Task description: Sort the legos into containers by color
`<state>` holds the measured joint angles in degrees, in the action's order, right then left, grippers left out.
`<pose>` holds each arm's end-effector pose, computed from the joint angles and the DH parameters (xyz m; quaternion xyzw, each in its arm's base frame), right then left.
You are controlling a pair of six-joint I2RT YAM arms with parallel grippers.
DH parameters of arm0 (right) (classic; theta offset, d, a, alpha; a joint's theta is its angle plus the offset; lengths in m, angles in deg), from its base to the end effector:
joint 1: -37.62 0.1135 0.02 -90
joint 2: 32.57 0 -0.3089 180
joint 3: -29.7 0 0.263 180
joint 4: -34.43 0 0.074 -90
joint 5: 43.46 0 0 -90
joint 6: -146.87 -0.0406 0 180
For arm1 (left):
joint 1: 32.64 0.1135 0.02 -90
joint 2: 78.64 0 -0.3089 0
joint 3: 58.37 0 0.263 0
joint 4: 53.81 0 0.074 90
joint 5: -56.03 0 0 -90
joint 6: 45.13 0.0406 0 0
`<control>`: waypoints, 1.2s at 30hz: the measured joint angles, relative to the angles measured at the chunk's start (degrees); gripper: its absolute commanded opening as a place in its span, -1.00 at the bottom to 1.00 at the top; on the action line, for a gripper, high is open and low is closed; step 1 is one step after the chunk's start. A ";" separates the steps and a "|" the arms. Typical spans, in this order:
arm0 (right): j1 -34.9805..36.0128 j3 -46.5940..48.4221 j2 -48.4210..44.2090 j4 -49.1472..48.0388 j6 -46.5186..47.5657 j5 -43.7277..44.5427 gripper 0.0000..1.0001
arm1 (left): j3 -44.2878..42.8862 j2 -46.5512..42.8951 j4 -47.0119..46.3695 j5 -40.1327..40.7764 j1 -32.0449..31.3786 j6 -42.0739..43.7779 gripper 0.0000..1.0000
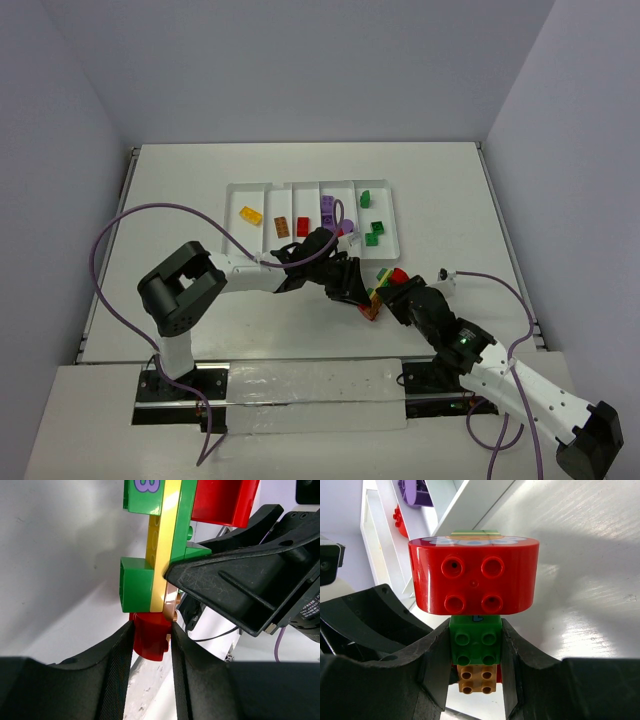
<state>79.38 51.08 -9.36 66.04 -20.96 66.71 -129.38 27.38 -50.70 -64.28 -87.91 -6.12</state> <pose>0.0783 0.0512 0.1651 0.3473 0.7988 0.3255 0.3679 0.2147 -0.3457 0.1922 0.1467 0.8631 -0.4788 0.0653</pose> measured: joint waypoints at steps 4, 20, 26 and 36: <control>0.00 -0.01 0.01 0.04 -0.11 -0.03 -0.98 | 0.00 0.00 -0.04 -0.24 -0.02 0.17 -0.79; -0.17 -4.14 -5.84 -1.20 -4.72 -1.56 -1.00 | 1.03 -1.06 0.95 0.23 0.55 0.59 -0.99; -0.40 -4.14 -8.05 -1.24 -5.77 -1.42 -1.00 | 2.41 -2.40 1.03 1.01 1.70 0.50 -0.99; -0.42 -4.14 -8.10 -1.25 -6.31 -1.30 -1.00 | 3.91 -2.40 2.17 2.61 2.56 0.16 -1.00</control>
<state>78.96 46.94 -17.45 64.78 -27.27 65.41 -125.47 24.97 -48.53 -61.67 -85.35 -5.96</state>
